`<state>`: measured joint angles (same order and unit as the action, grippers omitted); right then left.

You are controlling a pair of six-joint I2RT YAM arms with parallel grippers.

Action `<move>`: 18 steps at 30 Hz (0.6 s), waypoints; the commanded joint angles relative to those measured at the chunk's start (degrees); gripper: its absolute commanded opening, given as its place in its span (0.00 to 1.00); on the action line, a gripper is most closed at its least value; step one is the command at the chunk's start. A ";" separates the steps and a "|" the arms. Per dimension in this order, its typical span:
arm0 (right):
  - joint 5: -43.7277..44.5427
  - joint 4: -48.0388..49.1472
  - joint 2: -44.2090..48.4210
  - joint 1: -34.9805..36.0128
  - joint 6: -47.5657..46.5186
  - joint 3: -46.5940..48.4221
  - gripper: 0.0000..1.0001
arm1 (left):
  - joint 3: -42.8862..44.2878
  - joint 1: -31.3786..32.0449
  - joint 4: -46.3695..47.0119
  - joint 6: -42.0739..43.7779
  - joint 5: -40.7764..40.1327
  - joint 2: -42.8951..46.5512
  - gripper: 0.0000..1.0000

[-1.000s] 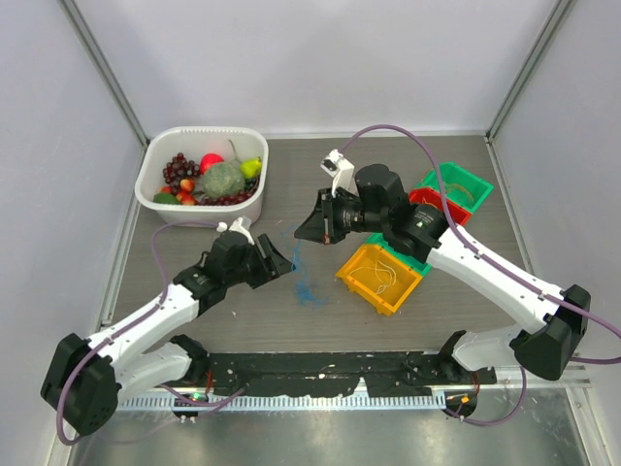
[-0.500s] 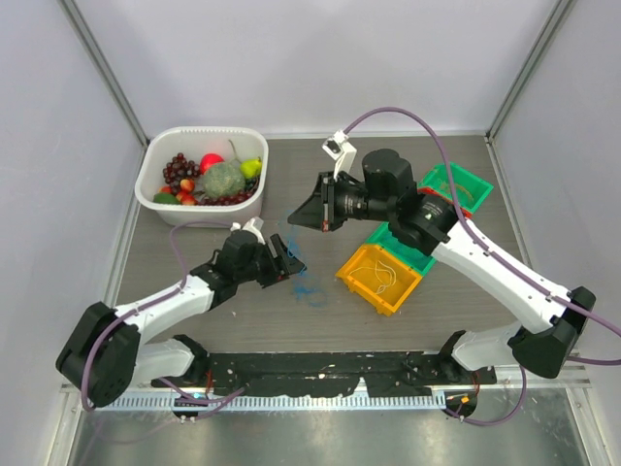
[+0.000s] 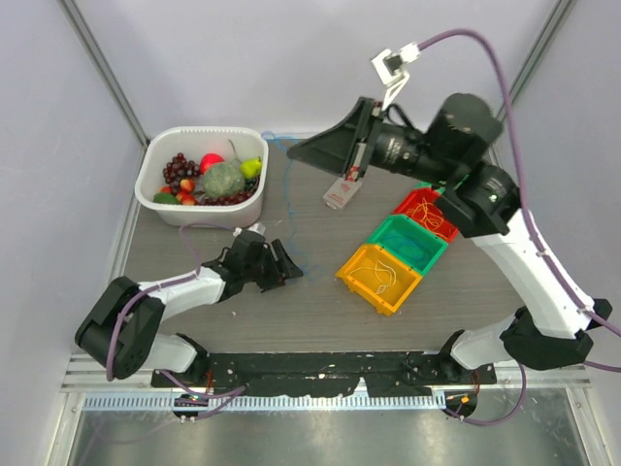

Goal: Untangle the cables

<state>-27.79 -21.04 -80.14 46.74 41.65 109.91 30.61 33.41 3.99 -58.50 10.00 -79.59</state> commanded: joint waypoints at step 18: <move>22.49 -20.15 0.33 -7.79 -14.39 11.74 0.01 | -2.23 -3.52 -22.35 6.47 -2.88 38.45 0.69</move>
<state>-17.39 -30.85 -80.20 42.37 33.71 120.99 24.95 30.24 -14.66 -53.49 5.76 -45.93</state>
